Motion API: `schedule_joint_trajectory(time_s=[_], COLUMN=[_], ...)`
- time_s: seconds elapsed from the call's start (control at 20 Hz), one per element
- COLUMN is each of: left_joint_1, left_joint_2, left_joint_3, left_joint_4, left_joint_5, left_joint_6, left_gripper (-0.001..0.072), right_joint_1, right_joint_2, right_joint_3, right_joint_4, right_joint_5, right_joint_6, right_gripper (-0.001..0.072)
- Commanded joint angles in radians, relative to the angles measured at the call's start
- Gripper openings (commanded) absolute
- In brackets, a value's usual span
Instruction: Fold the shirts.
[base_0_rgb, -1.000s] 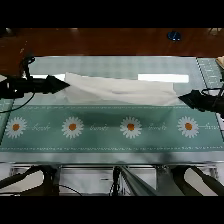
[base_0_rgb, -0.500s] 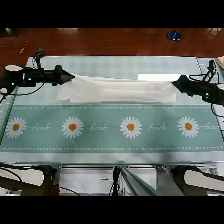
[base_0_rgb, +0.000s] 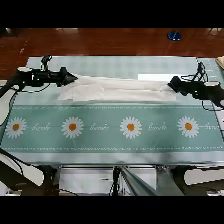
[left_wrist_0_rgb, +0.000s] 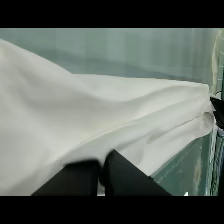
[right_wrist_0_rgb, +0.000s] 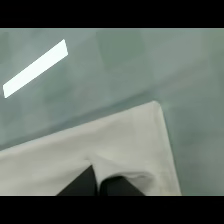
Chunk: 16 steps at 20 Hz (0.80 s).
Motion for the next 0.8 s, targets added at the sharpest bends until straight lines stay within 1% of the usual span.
schedule_joint_trajectory(time_s=[0.0,0.05,0.1,0.15,0.2,0.25,0.35,0.4,0.45,0.5,0.55,0.6,0.65,0.7,0.75], left_joint_1=[0.000,0.000,0.001,0.008,0.026,0.053,0.130,0.171,0.204,0.231,0.252,0.265,0.269,0.267,0.261], left_joint_2=[-0.040,-0.045,-0.044,-0.040,-0.035,-0.029,-0.016,-0.004,0.012,0.034,0.059,0.079,0.094,0.104,0.112], left_joint_3=[0.008,0.008,0.009,0.016,0.036,0.069,0.148,0.183,0.206,0.212,0.212,0.212,0.212,0.212,0.212], left_joint_4=[0.001,0.001,0.001,-0.001,-0.001,0.001,0.002,0.002,0.006,0.013,0.024,0.033,0.037,0.040,0.040], left_joint_5=[0.004,0.004,0.004,0.000,-0.020,-0.052,-0.127,-0.161,-0.184,-0.194,-0.201,-0.214,-0.236,-0.262,-0.295], left_joint_6=[0.008,0.008,0.008,0.008,0.008,0.009,0.007,-0.007,-0.015,-0.015,-0.014,-0.014,-0.014,-0.014,-0.014], left_gripper=[0.0171,0.0253,0.0356,0.0441,0.0471,0.0471,0.0471,0.0471,0.0470,0.0470,0.0470,0.0470,0.0470,0.0470,0.0470], right_joint_1=[0.006,0.006,0.006,0.005,-0.003,-0.014,-0.050,-0.075,-0.099,-0.123,-0.148,-0.170,-0.192,-0.216,-0.239], right_joint_2=[-0.048,-0.051,-0.048,-0.038,-0.012,0.026,0.125,0.169,0.197,0.210,0.207,0.193,0.173,0.141,0.103], right_joint_3=[0.005,0.005,0.006,0.013,0.031,0.050,0.095,0.126,0.159,0.194,0.233,0.262,0.276,0.286,0.290], right_joint_4=[-0.022,-0.019,-0.010,0.000,-0.002,-0.002,-0.050,-0.113,-0.210,-0.331,-0.465,-0.564,-0.594,-0.576,-0.529], right_joint_5=[0.010,0.010,0.010,0.014,0.029,0.037,0.031,0.030,0.047,0.085,0.153,0.224,0.290,0.369,0.439], right_joint_6=[-0.004,-0.005,-0.012,-0.039,-0.064,-0.080,-0.085,-0.065,0.012,0.121,0.245,0.343,0.378,0.379,0.378], right_gripper=[0.0066,0.0152,0.0246,0.0338,0.0426,0.0507,0.0509,0.0509,0.0508,0.0508,0.0508,0.0509,0.0509,0.0512,0.0575])
